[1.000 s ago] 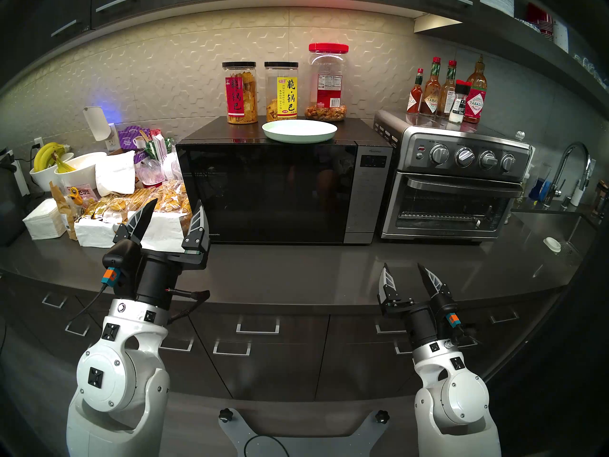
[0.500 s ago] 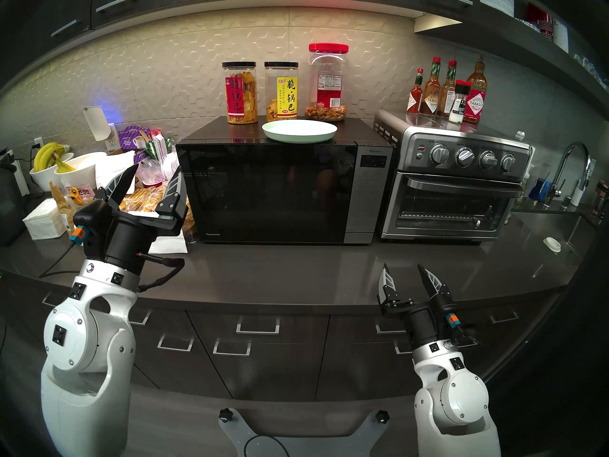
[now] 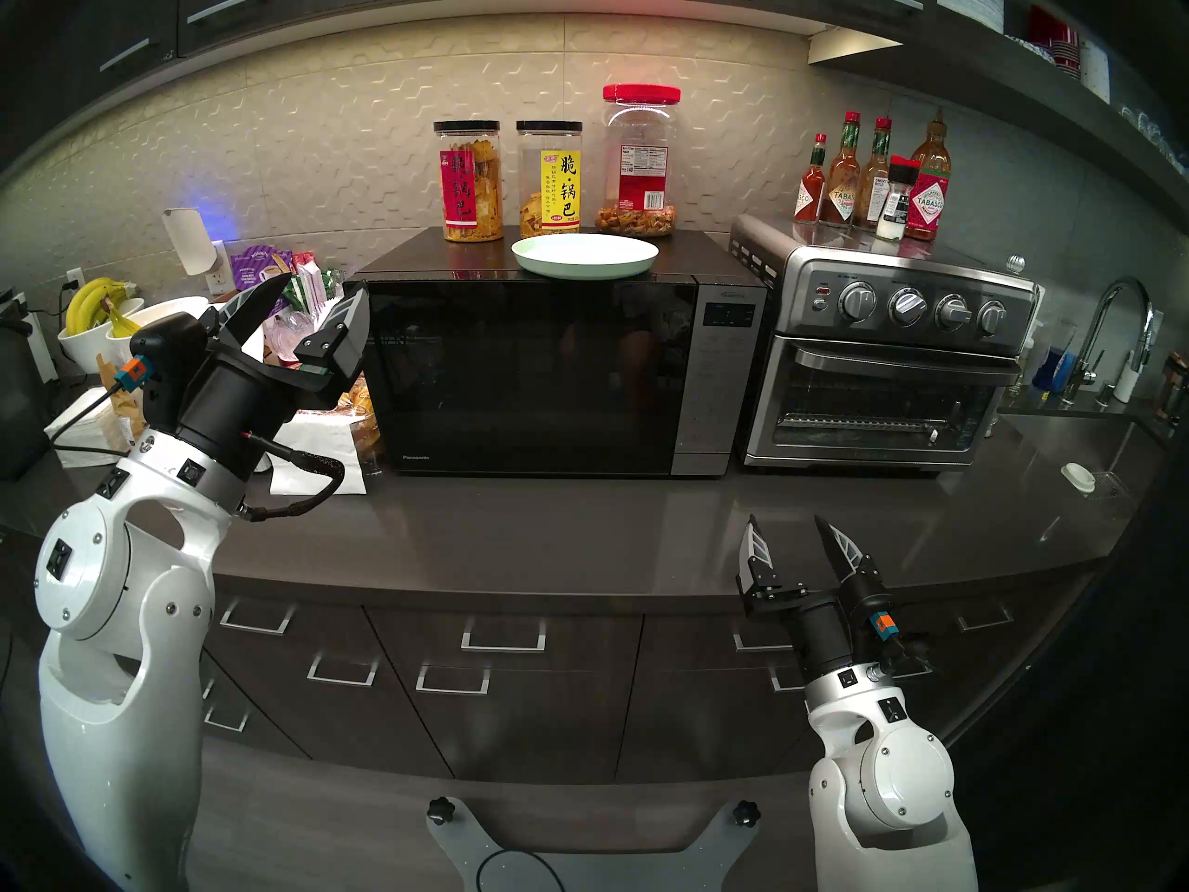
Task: Open the microwave, put the plate inside, and close the door
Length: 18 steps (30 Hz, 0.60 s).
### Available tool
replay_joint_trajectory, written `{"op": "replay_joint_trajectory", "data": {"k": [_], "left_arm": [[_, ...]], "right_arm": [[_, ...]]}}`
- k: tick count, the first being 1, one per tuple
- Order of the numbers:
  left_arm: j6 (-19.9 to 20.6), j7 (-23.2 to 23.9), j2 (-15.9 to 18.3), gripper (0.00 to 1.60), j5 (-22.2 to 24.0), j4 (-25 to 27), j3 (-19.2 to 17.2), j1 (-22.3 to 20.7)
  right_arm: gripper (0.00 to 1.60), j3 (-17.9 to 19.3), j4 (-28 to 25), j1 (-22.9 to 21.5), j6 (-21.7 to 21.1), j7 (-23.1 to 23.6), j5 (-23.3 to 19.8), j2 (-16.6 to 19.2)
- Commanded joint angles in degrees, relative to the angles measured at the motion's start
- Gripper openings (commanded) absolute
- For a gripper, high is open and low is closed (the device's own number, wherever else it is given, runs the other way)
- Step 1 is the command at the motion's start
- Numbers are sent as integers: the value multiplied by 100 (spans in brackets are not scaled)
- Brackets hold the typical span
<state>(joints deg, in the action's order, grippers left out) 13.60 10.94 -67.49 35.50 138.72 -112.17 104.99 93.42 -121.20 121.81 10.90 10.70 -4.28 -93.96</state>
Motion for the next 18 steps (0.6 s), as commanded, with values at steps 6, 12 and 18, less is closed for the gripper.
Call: {"op": "replay_joint_trajectory", "data": {"k": [6,12,18], "left_arm": [[1138,293,650,160,743,128,-212,-794],[1748,255,806,160,958,128,-184,-1020],[2163,98,813,160,1050,128,-99,-1216]], "right_arm": [[160,1,-126,-23,26,8,0,8],[160,2,-132,-19,24,9,0,8],[160,2,-136,-17,22,9,0,8]]}}
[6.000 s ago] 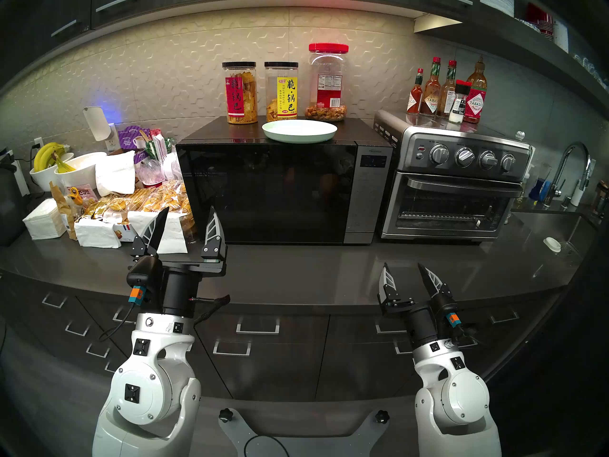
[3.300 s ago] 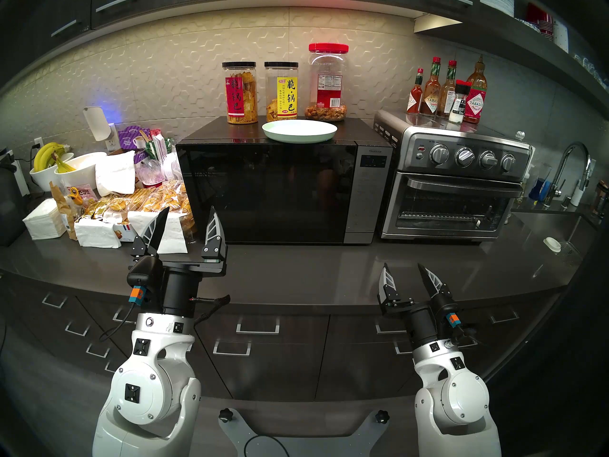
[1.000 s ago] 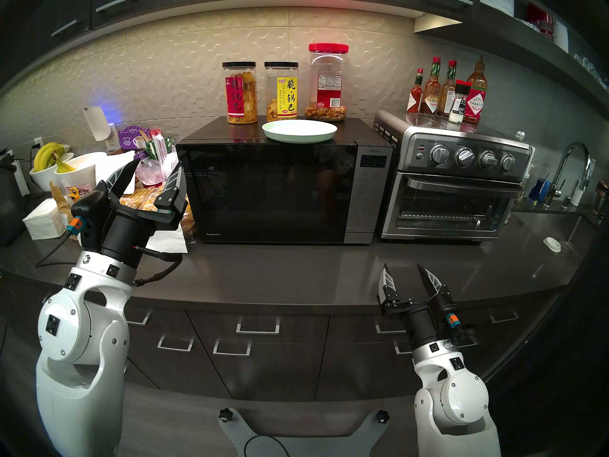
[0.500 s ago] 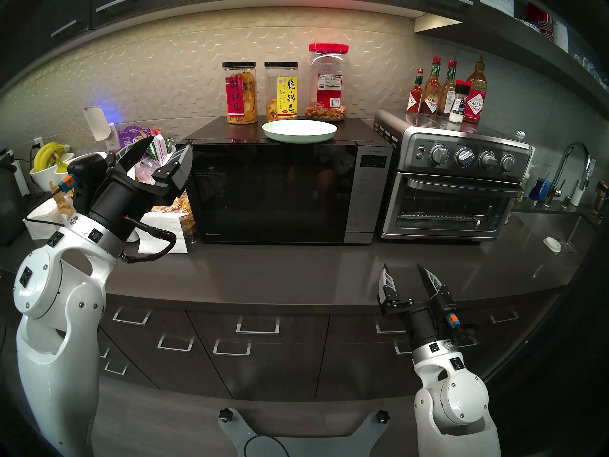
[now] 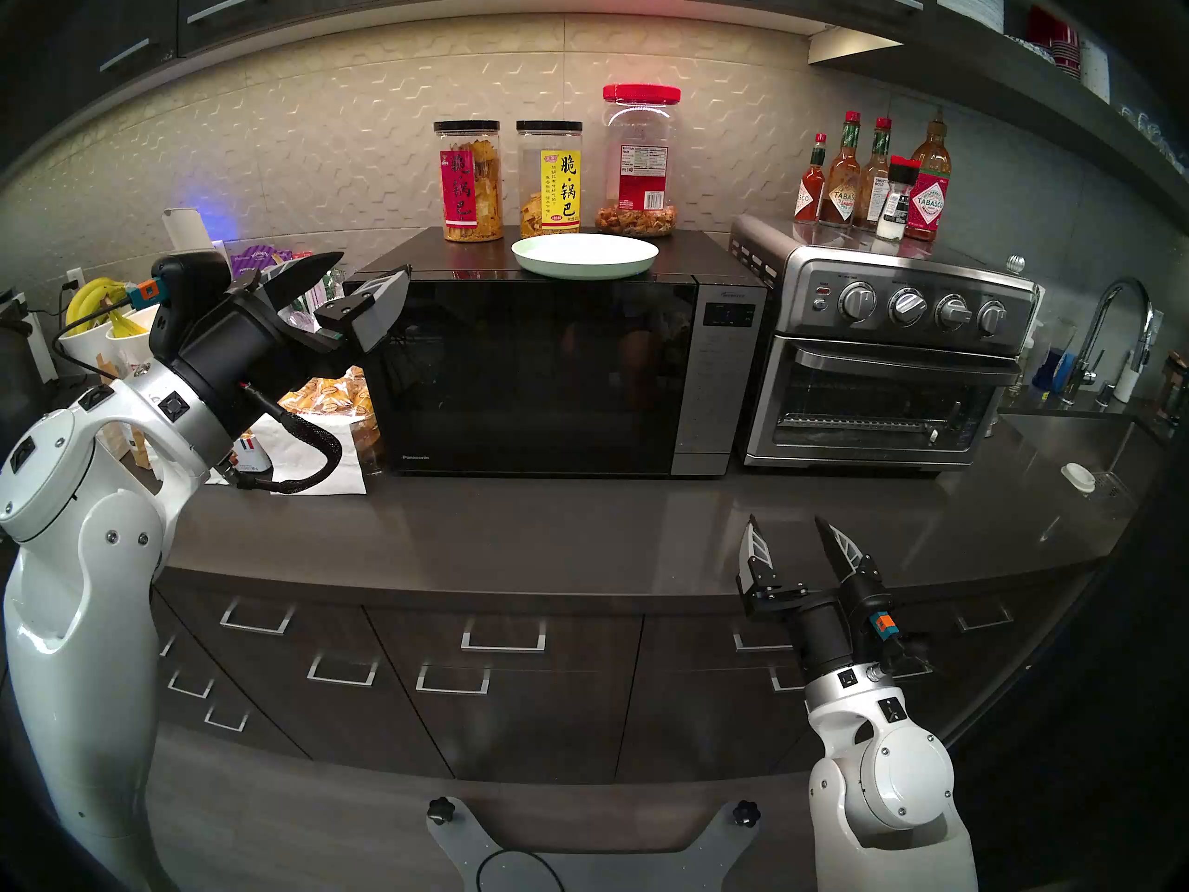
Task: Open the microwave, put the plate inside, and close the door
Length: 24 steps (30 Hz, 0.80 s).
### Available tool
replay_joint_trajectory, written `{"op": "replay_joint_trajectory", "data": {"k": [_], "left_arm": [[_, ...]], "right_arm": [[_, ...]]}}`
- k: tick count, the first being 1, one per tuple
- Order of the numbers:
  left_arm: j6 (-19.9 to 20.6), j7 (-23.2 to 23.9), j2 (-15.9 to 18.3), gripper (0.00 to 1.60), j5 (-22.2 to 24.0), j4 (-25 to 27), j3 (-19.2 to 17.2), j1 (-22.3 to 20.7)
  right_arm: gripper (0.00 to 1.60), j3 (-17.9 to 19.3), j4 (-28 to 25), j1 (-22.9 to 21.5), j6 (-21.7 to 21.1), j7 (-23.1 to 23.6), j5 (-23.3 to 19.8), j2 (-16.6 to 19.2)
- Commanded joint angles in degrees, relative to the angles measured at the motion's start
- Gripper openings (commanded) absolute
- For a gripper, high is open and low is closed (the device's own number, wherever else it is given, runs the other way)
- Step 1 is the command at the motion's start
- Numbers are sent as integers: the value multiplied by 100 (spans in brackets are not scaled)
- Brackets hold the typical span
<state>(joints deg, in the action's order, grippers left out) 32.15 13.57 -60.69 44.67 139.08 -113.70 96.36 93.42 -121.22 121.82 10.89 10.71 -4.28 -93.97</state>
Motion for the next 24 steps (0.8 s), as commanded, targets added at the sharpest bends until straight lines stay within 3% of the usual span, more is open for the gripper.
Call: {"op": "replay_joint_trajectory", "data": {"k": [1,24], "left_arm": [[346,-184,131,160,144,92,67,-376],[861,-440,429,160,144,92,136,-760]], "right_arm": [[160,2,-134,-18,23,9,0,9],[160,2,-136,-17,22,9,0,9]]}}
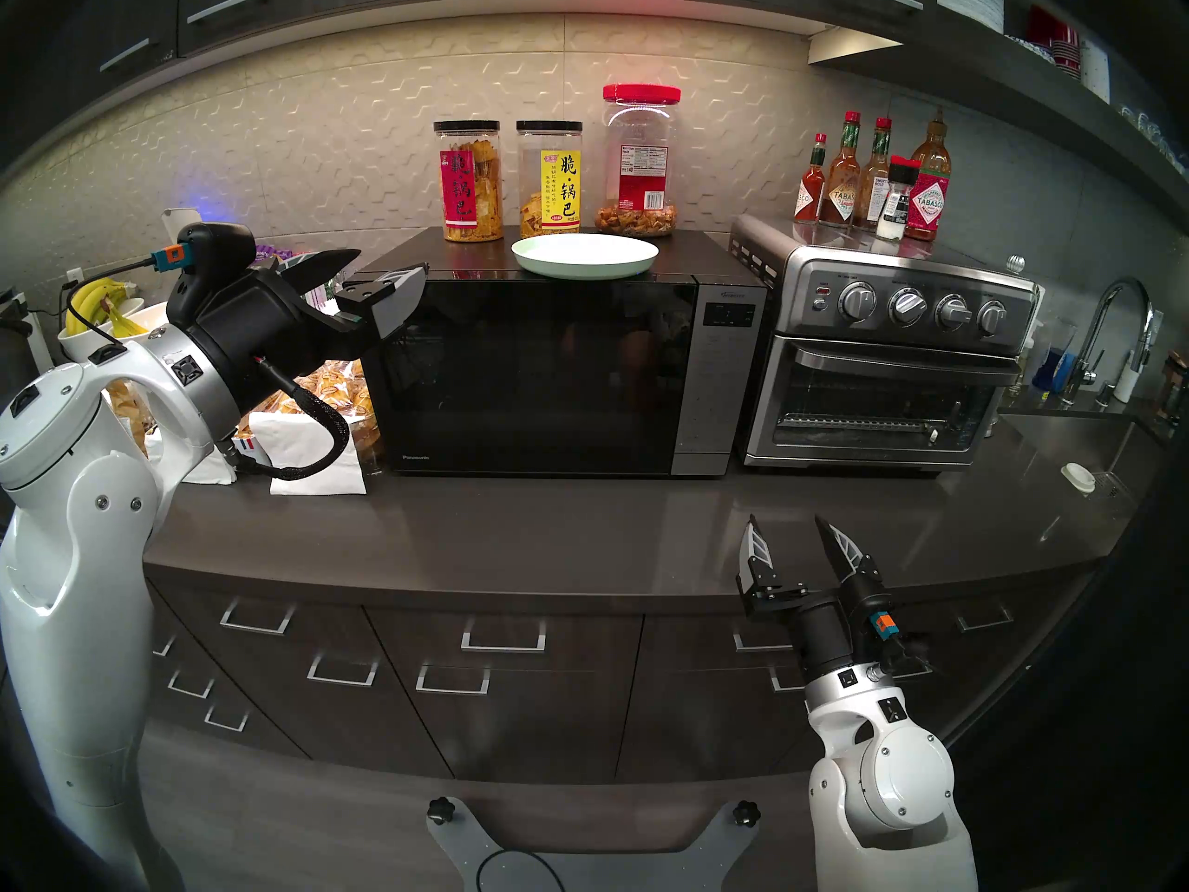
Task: Open the microwave, put the plate inside, and close the door
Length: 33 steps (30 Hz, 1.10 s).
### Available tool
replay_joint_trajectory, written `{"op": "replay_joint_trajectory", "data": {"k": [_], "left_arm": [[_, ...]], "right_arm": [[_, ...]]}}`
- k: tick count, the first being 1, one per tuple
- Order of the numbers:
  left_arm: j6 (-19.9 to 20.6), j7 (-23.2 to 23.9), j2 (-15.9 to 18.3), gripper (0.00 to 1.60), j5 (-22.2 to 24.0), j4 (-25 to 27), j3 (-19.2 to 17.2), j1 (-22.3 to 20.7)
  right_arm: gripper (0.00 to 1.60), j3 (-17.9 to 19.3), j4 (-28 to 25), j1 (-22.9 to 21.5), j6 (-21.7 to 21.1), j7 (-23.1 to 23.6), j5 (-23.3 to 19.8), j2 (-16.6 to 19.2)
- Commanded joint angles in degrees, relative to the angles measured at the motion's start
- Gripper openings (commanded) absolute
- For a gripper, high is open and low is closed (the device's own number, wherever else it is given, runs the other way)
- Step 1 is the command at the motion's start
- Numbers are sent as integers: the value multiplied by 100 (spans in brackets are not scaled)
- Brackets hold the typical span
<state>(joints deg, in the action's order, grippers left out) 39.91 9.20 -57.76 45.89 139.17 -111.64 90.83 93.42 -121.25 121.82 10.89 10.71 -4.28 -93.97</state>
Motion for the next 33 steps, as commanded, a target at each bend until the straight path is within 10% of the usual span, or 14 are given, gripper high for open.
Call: {"op": "replay_joint_trajectory", "data": {"k": [1,33], "left_arm": [[116,-10,160,160,21,83,-64,-236],[294,-131,235,160,102,83,22,-430]], "right_arm": [[160,2,-133,-17,21,9,0,9],[160,2,-137,-15,19,10,1,9]]}}
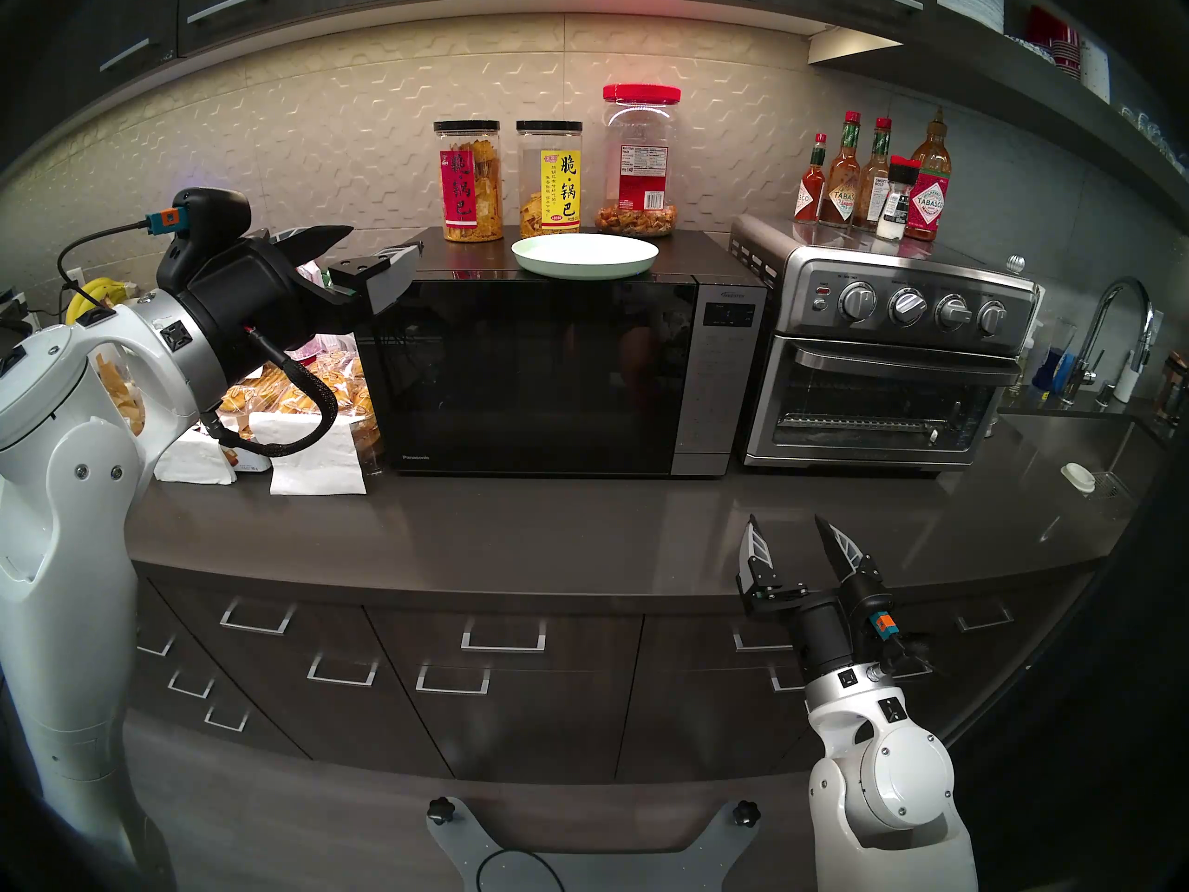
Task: Open the microwave, put the plate inside, and close the door
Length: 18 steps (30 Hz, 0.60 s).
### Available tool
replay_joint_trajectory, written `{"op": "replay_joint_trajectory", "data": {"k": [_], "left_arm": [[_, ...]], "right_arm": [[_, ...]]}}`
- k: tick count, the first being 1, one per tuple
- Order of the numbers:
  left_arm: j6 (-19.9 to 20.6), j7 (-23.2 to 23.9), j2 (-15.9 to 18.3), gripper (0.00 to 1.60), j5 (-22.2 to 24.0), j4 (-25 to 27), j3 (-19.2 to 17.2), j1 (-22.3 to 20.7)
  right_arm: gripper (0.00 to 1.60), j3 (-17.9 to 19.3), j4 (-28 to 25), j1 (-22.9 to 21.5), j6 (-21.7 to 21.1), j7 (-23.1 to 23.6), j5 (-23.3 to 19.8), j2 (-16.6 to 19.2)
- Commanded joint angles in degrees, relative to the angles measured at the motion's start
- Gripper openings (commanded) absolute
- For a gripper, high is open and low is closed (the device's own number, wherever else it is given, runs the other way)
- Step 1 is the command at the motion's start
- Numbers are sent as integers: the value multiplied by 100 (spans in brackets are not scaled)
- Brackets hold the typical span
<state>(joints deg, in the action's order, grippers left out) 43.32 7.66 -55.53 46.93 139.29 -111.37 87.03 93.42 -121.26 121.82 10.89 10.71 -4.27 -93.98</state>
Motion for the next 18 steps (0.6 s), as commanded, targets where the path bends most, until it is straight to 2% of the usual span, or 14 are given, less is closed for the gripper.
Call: {"op": "replay_joint_trajectory", "data": {"k": [1,18], "left_arm": [[-48,22,14,160,-1,71,-5,-50],[-57,10,30,160,17,71,-7,-44]], "right_arm": [[160,2,-136,-16,19,10,0,10],[160,2,-136,-15,19,10,1,10]]}}
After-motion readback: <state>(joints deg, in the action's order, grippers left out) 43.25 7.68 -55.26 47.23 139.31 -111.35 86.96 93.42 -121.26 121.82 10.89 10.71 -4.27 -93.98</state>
